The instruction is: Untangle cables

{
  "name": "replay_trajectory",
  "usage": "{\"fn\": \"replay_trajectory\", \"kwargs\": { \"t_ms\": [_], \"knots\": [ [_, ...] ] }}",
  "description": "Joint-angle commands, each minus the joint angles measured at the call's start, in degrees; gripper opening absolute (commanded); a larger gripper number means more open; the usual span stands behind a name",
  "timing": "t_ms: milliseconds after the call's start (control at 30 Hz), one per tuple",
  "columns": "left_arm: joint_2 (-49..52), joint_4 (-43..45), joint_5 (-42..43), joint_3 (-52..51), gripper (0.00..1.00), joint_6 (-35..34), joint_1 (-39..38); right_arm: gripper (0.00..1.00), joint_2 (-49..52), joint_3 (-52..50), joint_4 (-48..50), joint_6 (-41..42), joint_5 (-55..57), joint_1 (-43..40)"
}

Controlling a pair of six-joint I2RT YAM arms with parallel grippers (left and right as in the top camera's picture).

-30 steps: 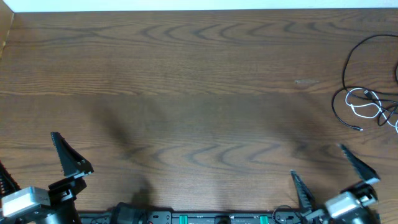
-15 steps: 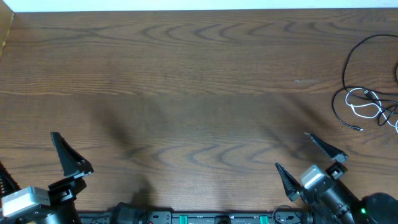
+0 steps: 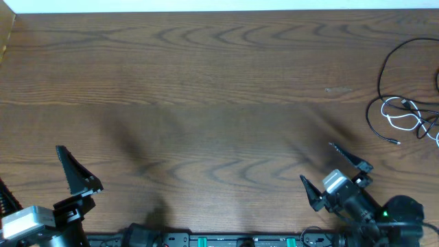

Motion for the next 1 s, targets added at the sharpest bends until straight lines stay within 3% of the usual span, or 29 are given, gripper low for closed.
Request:
{"fn": "replay_trajectory", "kwargs": {
  "t_ms": [0, 200, 400, 600, 967],
  "knots": [
    [-0.39, 0.46, -0.74, 0.94, 1.0, 0.48, 0.2, 0.99, -0.07, -5.4, 3.61, -0.46, 0.72, 0.24],
    [-0.39, 0.46, -0.74, 0.94, 1.0, 0.5, 0.2, 0.99, -0.07, -13.84, 16.83, 3.48, 4.63, 0.24],
    [-0.39, 0.46, -0.74, 0.94, 1.0, 0.48, 0.2, 0.99, 0.31, -18.56, 23.06, 6.01, 7.34, 0.24],
    [-0.39, 0.46, -0.74, 0.94, 1.0, 0.5, 0.2, 0.99, 0.35, -18.67, 22.32, 6.67, 13.55, 0.24],
    [-0.39, 0.44, -0.74, 0.94, 1.0, 0.5, 0.2, 0.99, 0.74, -18.67, 22.43, 6.62, 13.55, 0.24]
  ]
}}
